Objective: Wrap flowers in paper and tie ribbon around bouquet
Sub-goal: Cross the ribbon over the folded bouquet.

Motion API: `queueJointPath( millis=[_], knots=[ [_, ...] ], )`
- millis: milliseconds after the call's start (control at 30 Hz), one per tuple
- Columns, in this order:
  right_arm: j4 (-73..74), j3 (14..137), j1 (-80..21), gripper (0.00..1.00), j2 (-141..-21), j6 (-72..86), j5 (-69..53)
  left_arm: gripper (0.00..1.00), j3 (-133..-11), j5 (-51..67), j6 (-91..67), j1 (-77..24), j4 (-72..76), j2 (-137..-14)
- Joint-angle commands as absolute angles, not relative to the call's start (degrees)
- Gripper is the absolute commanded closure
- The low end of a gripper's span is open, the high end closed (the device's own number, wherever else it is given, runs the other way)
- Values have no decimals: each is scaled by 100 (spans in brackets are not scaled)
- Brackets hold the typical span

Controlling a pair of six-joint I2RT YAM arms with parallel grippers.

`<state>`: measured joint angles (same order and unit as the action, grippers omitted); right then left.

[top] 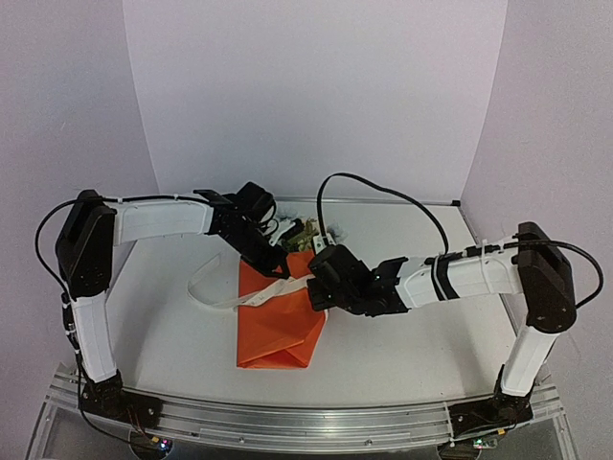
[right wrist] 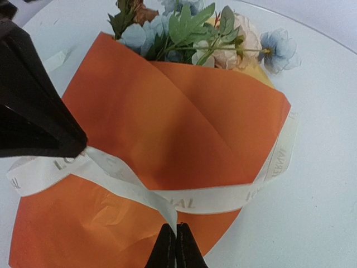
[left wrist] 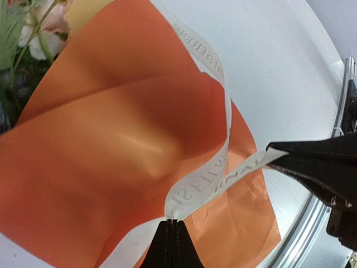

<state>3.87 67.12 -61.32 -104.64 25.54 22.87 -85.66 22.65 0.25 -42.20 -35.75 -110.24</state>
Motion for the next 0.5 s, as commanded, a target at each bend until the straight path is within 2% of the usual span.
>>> queueJointPath(
  millis=[0,233,467],
  knots=[
    [-334,6668,-6135,100,-10319,2537,2903,100,-9398,3141,828,-4230,-4362,-11743],
    [-447,6778,-6112,98,-10549,2654,2966,97,-9306,4190,1223,-4284,-4667,-11861],
    [-426,6823,-5978,94,-10848,2965,2274,98,-8852,4245,1119,-4289,-4273,-11633]
  ],
)
